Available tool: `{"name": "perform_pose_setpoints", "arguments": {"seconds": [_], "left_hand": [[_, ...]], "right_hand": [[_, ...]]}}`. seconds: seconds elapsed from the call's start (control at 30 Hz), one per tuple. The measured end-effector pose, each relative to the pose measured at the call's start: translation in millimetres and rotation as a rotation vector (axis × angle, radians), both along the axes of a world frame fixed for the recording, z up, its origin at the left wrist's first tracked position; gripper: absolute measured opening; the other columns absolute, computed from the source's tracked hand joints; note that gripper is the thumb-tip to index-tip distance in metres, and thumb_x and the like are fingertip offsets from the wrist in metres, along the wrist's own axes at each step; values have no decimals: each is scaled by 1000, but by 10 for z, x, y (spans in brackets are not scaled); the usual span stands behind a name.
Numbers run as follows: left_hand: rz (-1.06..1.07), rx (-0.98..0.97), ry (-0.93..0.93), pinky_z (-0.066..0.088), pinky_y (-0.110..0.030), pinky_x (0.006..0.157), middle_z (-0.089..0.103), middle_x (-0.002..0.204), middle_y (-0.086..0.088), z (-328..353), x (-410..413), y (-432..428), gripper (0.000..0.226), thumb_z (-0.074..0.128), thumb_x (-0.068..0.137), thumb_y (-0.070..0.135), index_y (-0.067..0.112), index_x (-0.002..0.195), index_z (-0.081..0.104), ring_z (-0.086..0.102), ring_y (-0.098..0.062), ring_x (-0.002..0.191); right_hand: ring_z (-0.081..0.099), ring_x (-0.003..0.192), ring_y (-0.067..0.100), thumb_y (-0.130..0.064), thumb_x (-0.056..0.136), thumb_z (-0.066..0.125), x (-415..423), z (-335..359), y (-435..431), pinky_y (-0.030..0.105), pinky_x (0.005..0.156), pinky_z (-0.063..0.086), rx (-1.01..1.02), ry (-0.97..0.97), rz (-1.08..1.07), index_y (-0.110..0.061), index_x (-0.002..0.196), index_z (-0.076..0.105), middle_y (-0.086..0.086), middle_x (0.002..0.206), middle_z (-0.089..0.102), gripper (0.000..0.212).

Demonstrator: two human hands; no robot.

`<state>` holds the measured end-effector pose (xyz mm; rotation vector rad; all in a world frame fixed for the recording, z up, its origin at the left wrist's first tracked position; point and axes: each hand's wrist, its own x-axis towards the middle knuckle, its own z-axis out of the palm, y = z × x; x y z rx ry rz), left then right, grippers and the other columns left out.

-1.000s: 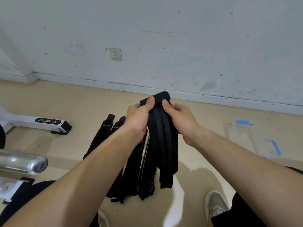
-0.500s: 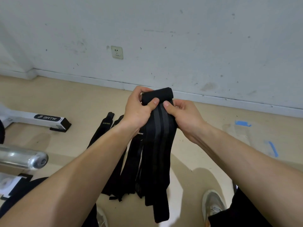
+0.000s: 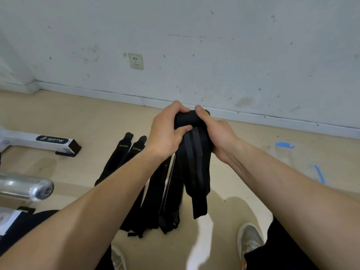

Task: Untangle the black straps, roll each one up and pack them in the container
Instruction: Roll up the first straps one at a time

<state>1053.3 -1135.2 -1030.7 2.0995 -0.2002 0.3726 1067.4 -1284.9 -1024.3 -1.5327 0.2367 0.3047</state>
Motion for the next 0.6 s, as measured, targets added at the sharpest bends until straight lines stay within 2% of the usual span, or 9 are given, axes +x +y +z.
{"name": "perform_pose_setpoints", "arguments": {"seconds": [0.07,0.13,0.23,0.3,0.4,0.5,0.6], "left_hand": [[-11,-64,52,50,-15,77,66,99,14,-16,9,19,31,79,85,7,25,103,61,62,3,87],[-44,-184,140,53,-16,74,69,104,6,-29,11,40,33,82,84,9,29,102,63,65,1,86],[-65,-366,227,60,-35,88,73,107,1,-19,17,63,34,85,83,13,30,107,70,70,-21,105],[-64,-501,296,61,-40,89,76,104,-3,-4,-2,40,31,81,87,13,26,113,71,73,-26,102],[-55,-736,419,61,-40,88,78,102,-12,5,-39,-51,26,73,95,15,18,120,69,77,-28,94],[-7,-853,492,61,-40,91,78,106,-13,16,-40,-90,22,72,95,16,15,118,70,77,-28,98],[-52,-926,599,62,-36,89,78,107,-15,62,-55,-95,22,69,98,21,4,114,71,77,-26,99]], "right_hand": [[77,88,27,-64,77,75,12,-31,14,48,92,60,13,-6,-24,-7,106,75,10,95,79,63],[77,89,29,-62,80,74,15,-55,14,49,93,59,15,-19,-44,-6,102,76,11,94,79,59],[77,89,30,-57,87,71,25,-69,-2,49,92,59,20,-56,-57,-4,96,77,13,92,79,54],[77,89,31,-55,89,70,23,-67,-2,48,91,60,21,-83,-68,-3,93,77,14,91,78,52],[76,88,31,-57,88,71,9,-93,19,48,90,60,-11,-113,-83,1,94,76,15,91,78,58],[75,89,36,-63,83,70,-8,-121,30,53,88,59,-58,-144,-79,5,98,73,20,94,77,70],[74,89,38,-65,85,67,-14,-131,27,53,84,58,-96,-200,-88,9,95,69,23,95,74,74]]}}
